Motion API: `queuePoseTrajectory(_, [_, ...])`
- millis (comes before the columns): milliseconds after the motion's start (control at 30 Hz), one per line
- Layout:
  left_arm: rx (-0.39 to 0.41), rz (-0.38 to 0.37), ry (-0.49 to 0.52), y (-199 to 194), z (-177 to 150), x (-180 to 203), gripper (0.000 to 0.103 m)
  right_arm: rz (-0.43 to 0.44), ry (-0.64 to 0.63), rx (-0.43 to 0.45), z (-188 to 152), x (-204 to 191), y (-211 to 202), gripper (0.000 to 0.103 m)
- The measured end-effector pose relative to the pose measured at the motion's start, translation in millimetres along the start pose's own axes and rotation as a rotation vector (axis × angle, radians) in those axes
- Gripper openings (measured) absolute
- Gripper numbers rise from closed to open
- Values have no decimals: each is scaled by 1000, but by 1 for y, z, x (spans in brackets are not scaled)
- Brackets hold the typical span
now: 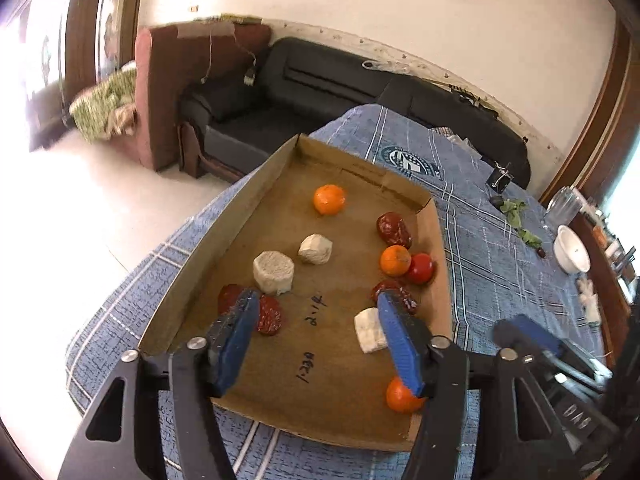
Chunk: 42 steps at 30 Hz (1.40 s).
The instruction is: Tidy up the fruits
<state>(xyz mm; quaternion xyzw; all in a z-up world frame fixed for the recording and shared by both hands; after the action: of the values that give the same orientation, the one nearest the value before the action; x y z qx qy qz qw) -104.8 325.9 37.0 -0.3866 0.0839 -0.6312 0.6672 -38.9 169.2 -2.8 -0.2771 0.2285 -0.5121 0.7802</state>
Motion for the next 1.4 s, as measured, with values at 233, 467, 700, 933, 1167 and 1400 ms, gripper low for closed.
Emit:
queuePoseTrajectory(233, [76,172,134,5,6,52,88,-177,34,14,-4,53,-22,64])
queuePoseTrajectory(467, [-1,126,198,30,-4,97,89,-240,103,11,-19,96,-32,73])
queuePoseTrajectory(700, [2,141,239,32,-11,113,89,-249,112,5,-27,106,-28,73])
queuePoseTrajectory(933, [10,131,249,32,-14,121,89,-265,86,32,-29,100,-33,76])
queuePoseTrajectory(1167, [28,123,238,31,-14,121,89,-266,58,39,-29,93,-34,78])
queuePoseTrajectory(1400, [37,122,220,27,-14,114,89,-269,44,42,-27,88,-34,78])
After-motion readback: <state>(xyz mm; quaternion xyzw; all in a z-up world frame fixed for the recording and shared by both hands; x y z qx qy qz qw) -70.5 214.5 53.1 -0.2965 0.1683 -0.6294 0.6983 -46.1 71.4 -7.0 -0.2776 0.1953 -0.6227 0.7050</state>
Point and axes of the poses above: each gripper's, at about its wrist camera, not at the fingertips, and y roughly the way its jaws point, x to its right, z to its top, the point moved 6 cm from there along y, roughly the way its jaws point, and after that the axes turned 14 degrees about -z, right-handed, at the moved point
